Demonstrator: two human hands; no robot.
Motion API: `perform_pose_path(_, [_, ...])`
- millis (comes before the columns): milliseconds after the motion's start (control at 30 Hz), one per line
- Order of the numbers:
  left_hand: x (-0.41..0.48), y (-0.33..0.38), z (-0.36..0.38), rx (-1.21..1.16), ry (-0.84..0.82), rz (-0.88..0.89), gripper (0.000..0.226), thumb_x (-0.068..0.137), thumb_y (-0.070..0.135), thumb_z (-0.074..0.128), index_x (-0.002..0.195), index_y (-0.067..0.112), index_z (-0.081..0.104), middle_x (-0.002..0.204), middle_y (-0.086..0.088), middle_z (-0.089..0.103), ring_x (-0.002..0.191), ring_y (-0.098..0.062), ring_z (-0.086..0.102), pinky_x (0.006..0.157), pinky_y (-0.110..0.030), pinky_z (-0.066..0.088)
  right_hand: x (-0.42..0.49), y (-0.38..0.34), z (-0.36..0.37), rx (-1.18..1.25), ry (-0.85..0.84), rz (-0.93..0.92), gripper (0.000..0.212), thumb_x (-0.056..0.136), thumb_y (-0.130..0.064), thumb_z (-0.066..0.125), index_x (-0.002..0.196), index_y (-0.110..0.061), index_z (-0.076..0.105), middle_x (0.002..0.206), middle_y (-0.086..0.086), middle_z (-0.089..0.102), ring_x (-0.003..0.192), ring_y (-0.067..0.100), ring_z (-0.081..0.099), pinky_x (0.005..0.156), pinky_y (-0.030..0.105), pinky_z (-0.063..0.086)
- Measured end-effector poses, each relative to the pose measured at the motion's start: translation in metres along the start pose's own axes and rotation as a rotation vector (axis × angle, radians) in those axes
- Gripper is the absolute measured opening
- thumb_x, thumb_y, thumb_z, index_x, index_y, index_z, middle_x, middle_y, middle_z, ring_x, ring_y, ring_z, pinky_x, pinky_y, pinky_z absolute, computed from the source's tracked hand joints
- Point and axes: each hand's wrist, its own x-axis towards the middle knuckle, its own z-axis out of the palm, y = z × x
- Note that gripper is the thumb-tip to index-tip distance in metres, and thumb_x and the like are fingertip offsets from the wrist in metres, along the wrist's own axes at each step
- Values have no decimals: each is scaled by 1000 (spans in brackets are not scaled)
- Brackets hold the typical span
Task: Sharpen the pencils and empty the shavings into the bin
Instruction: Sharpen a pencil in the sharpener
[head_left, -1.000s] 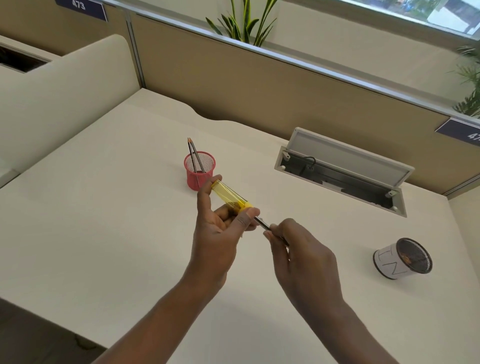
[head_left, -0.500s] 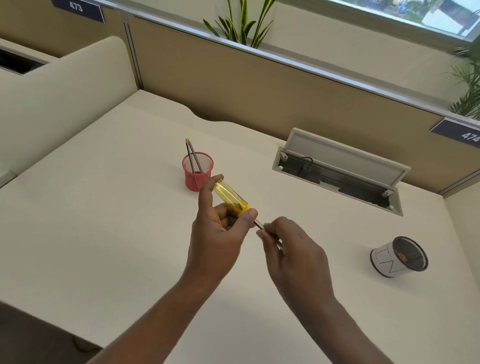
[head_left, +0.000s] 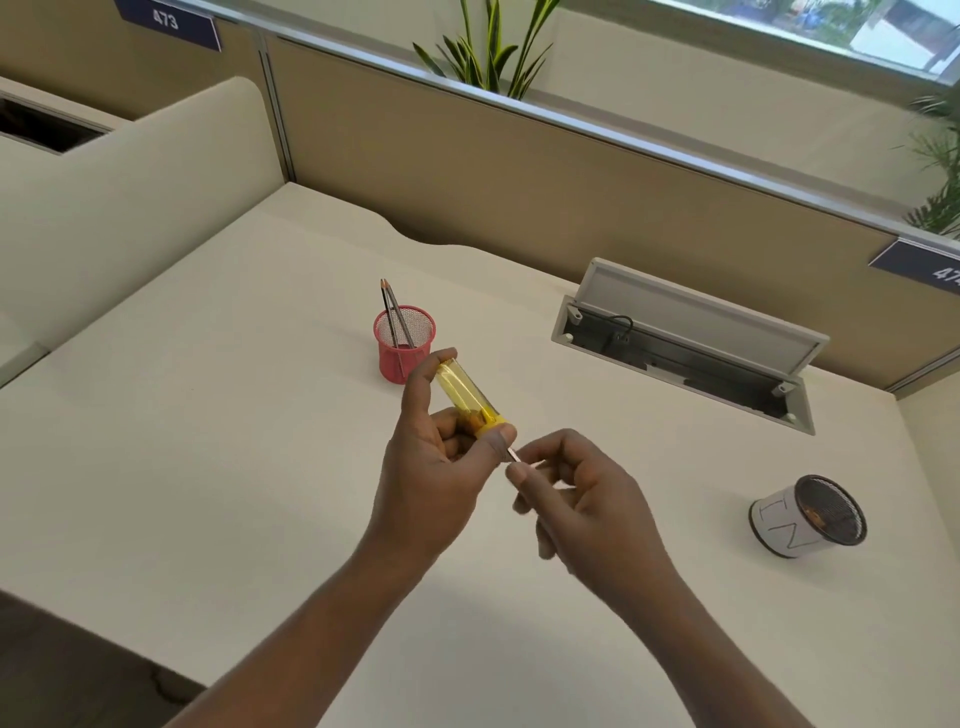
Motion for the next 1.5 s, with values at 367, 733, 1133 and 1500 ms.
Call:
perform_pose_path(367, [-5,-3,2,-30,-11,-51,70,87,24,76,141,49,39,95,-5,81,91,-22,78,88,-35,62,2,0,2,216,-26,57,20,96,-25,73,78,-18,66,65,-5,66,43,10,43,39,19,32])
perform_pose_path(733, [0,-5,-2,67,30,-37,73,87,25,79,142,50,38,93,0,81,89,-22,79,89,-47,64,-2,-6,0,-150,-2,8,10,96,-47,65,100,-41,73,78,-9,75,61,8,67,52,25,50])
perform_pose_path(1133, [-3,-10,13,21,113,-39,66,85,35,76,132,61,37,91,0,81,86,-25,78,87,-50,64,-12,8,16,-492,277,-366,16,99,-21,67,86,-20,57,72,-7,67,56,16,59,47,30,48])
perform_pose_path(1500, [2,-2,2,-11,18,5,72,88,23,77,143,48,38,94,-5,80,90,-26,78,91,-51,62,6,-5,-3,13,-14,45,14,94,-31,73,85,-30,62,77,-7,70,46,8,46,44,20,38])
